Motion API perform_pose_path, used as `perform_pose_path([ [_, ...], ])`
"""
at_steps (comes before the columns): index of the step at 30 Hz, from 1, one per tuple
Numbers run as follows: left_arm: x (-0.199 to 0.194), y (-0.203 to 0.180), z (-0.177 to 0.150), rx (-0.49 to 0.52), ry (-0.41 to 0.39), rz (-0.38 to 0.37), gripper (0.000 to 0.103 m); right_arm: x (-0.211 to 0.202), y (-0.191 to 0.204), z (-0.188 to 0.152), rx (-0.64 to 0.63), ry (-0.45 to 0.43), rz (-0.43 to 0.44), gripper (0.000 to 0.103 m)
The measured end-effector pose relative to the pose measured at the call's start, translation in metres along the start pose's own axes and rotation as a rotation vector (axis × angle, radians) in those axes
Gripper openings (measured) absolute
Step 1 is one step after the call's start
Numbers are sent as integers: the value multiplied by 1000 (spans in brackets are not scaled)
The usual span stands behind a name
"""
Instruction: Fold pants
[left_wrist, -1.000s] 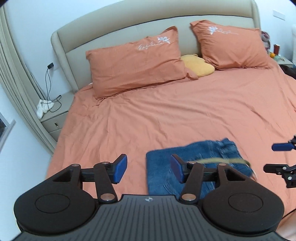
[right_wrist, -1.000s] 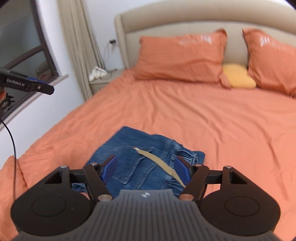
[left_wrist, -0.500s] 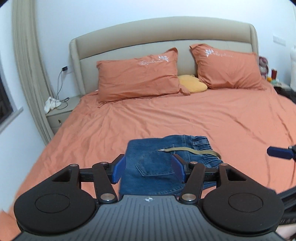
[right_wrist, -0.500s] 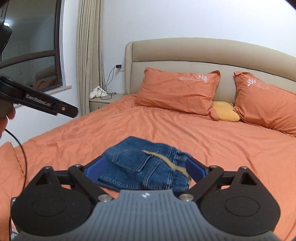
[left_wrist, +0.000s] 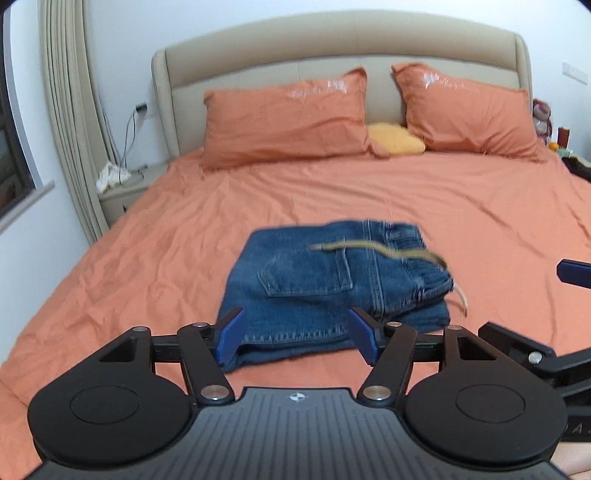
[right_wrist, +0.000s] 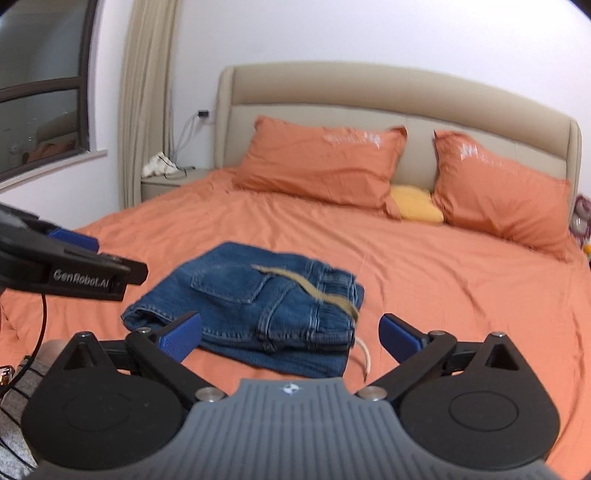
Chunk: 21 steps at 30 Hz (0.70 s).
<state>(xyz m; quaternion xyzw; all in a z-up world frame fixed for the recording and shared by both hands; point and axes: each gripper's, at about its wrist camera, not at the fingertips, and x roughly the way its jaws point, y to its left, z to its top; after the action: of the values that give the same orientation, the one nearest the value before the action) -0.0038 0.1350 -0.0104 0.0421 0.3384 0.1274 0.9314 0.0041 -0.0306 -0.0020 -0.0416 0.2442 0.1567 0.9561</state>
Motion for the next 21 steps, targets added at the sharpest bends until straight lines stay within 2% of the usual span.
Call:
perform_pose_path([
  [10, 11, 4, -5, -14, 40, -3, 74, 21, -2, -1, 27, 70, -7, 97],
  [21, 11, 1, -2, -15, 48, -14, 74, 18, -3, 2, 46, 60, 9, 97],
])
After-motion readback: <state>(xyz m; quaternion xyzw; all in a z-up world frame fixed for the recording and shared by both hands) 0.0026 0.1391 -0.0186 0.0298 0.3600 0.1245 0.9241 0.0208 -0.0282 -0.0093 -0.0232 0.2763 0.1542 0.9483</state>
